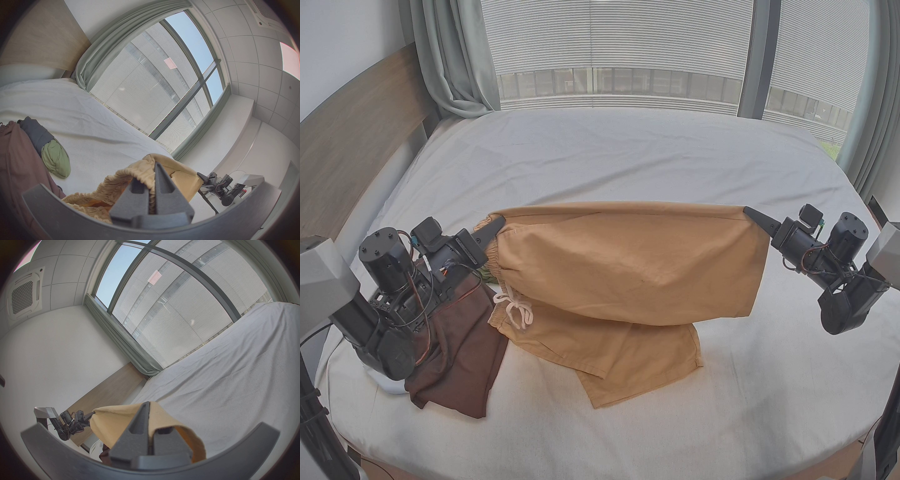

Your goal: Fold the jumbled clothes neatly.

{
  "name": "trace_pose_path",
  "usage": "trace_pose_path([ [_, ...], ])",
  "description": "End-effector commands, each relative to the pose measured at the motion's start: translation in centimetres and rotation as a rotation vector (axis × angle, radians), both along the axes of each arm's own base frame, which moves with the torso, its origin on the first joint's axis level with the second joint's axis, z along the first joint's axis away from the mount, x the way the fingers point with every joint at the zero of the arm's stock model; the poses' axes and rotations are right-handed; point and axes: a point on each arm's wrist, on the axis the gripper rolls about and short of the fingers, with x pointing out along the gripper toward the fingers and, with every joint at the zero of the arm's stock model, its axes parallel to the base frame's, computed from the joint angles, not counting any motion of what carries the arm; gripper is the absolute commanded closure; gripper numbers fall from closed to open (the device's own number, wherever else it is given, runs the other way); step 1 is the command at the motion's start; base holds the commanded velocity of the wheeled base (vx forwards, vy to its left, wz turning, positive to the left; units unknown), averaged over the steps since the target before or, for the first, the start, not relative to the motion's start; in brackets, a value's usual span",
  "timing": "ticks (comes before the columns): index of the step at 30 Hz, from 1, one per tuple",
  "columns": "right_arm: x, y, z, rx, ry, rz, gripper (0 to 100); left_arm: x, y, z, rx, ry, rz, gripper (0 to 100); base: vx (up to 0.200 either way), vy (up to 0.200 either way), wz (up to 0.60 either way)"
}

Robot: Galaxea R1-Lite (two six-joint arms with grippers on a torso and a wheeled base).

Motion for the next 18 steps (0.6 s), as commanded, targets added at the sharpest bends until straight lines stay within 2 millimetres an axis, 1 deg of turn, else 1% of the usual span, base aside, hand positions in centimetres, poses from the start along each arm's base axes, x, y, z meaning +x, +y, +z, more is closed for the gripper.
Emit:
trace_pose_path([
  [1,1.9,-0.4,-2.2,0.003,0.031,-0.017,100,2.1,-0.4,-1.9,0.004,0.028,0.001,100,0.0,0.0,0.0],
  [4,2.4,-0.5,-2.7,0.003,0.035,-0.022,100,3.3,-0.6,-2.3,-0.003,0.021,0.017,100,0.0,0.0,0.0],
  [5,2.5,-0.5,-2.8,0.003,0.035,-0.022,100,3.4,-0.5,-2.3,-0.005,0.02,0.02,100,0.0,0.0,0.0],
  [6,2.9,-0.6,-3.0,0.004,0.032,-0.025,100,4.1,-0.4,-2.4,-0.011,0.013,0.033,100,0.0,0.0,0.0],
  [8,3.5,-0.8,-3.2,0.004,0.023,-0.029,100,4.8,-0.3,-2.6,-0.015,0.001,0.038,100,0.0,0.0,0.0],
  [11,4.3,-0.9,-3.5,0.006,0.015,-0.034,100,5.8,-0.4,-2.9,-0.025,-0.004,0.04,100,0.0,0.0,0.0],
  [12,4.3,-0.9,-3.5,0.006,0.015,-0.034,100,5.8,-0.4,-2.9,-0.025,-0.004,0.04,100,0.0,0.0,0.0],
  [14,5.1,-0.9,-4.1,0.013,0.013,-0.033,100,6.8,-0.4,-3.7,-0.026,-0.001,0.045,100,0.0,0.0,0.0],
  [16,5.4,-0.9,-4.3,0.018,0.014,-0.038,100,7.1,-0.5,-4.0,-0.028,-0.001,0.044,100,0.0,0.0,0.0],
  [18,6.3,-1.1,-4.8,0.032,0.008,-0.058,100,8.0,-0.4,-4.7,-0.027,-0.002,0.049,100,0.0,0.0,0.0],
])
